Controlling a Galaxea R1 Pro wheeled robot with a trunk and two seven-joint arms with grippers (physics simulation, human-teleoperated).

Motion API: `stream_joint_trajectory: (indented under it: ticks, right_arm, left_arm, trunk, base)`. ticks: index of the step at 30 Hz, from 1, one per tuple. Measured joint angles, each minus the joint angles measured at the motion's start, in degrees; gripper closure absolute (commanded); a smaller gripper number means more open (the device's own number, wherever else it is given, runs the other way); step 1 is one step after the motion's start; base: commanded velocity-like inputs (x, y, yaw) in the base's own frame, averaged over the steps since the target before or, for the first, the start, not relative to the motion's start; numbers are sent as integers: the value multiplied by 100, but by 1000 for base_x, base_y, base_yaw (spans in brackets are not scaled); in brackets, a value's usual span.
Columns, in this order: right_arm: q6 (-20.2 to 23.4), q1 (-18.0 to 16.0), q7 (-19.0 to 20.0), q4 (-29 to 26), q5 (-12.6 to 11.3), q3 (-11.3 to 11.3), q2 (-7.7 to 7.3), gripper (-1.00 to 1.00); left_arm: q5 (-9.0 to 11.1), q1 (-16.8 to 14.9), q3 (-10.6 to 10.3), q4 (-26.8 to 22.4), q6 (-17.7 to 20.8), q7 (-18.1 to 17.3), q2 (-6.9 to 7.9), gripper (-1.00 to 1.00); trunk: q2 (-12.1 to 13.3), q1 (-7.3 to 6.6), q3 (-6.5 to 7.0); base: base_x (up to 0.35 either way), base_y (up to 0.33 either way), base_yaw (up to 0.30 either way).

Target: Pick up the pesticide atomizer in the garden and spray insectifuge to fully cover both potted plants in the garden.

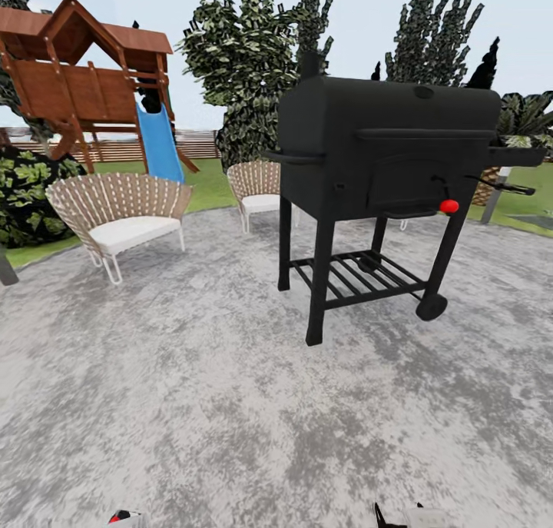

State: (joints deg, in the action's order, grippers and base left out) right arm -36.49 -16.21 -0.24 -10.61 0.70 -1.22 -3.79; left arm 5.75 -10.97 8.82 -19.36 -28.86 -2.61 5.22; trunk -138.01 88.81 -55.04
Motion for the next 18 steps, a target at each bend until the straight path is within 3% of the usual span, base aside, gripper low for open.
stream_joint_trajectory:
  ticks: [18]
  right_arm:
    - [1, 0, 0, 0, 0, 0, 0, -100]
  left_arm:
    - [17, 0, 1, -9, 9, 1, -5, 100]
  trunk:
    - [0, 2, 0]
  base:
    - [13, -9, -265]
